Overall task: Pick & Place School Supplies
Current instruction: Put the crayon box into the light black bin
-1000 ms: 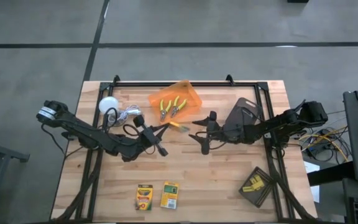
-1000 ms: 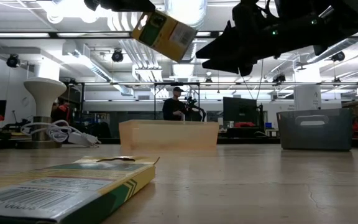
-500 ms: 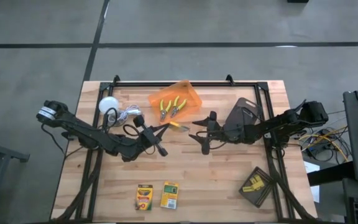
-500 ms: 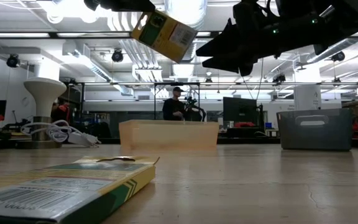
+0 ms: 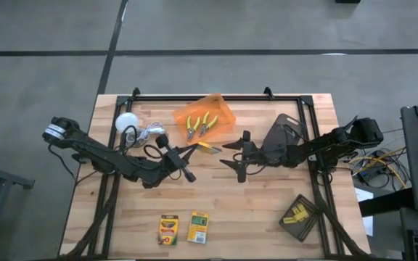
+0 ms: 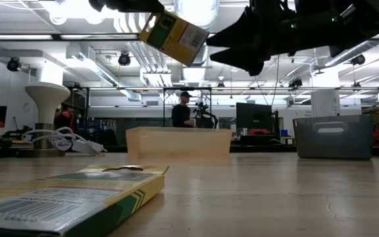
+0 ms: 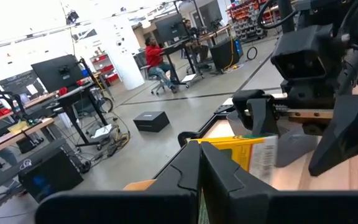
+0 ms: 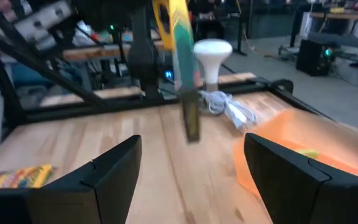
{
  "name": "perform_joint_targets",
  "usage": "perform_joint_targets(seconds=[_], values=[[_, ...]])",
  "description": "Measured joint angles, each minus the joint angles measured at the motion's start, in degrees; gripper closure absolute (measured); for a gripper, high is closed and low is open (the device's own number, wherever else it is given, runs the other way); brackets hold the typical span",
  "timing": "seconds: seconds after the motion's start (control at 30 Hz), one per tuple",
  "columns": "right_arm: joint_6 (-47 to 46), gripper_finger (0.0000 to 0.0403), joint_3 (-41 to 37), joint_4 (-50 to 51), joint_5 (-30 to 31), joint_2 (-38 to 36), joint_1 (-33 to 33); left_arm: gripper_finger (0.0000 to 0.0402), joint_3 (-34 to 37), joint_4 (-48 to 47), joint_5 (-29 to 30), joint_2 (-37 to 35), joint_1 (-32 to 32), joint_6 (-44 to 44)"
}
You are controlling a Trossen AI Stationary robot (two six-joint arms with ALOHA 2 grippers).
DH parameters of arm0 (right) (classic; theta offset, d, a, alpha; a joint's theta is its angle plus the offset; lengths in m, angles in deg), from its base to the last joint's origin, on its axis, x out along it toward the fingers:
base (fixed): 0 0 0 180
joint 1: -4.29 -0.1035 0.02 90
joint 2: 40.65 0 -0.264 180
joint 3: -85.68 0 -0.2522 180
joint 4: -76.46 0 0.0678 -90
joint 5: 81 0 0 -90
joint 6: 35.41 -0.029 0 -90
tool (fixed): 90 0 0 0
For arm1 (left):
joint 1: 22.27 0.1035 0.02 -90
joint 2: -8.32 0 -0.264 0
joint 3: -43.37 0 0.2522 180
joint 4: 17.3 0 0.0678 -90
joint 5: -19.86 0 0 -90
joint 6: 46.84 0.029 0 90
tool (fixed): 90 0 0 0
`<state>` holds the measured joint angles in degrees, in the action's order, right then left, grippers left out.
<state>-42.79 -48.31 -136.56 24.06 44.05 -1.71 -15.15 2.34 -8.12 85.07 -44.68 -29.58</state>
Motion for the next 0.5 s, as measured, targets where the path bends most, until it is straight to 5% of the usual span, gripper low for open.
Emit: perform_joint_targets(seconds=[0.5], values=[[1.97,0.0132,0.85,-3.2,-0.1,0.0,0.0,0.0396,0.02,-0.01,-2.16,-0.02,0.0,-1.35]])
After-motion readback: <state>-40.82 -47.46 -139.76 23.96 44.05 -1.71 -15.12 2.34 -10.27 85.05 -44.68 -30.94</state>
